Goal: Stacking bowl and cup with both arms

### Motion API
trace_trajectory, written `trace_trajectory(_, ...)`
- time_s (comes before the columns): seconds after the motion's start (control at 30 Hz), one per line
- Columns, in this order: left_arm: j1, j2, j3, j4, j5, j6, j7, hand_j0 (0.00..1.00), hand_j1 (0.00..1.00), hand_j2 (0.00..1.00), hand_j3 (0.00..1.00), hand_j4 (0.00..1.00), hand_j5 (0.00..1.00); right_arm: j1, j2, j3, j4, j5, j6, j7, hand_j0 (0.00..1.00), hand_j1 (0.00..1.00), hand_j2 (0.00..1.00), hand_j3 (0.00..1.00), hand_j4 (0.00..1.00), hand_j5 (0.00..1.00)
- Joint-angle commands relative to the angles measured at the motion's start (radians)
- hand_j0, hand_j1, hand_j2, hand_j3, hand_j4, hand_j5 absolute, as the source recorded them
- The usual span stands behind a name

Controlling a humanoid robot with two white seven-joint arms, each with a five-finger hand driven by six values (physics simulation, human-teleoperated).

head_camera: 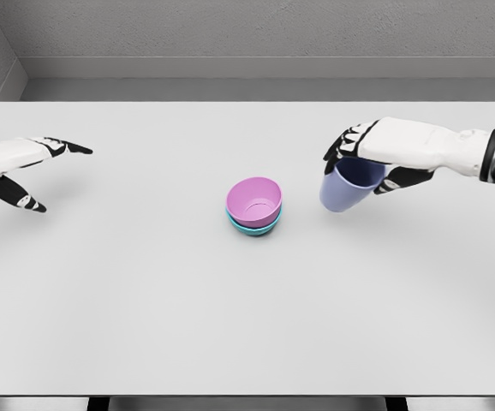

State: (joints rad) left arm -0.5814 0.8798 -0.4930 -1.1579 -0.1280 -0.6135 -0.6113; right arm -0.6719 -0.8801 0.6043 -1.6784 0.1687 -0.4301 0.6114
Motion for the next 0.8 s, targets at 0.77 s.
trace_trajectory(0.77,-0.012,0.016,0.005,0.047,0.007,0.003,0.0,1.0,1.0,1.0,1.0,1.0,1.0,-0.057,0.092,0.009,-0.032,-0.005,0.004,-0.001,0.63,0.63,0.63,0.63,0.63,0.63)
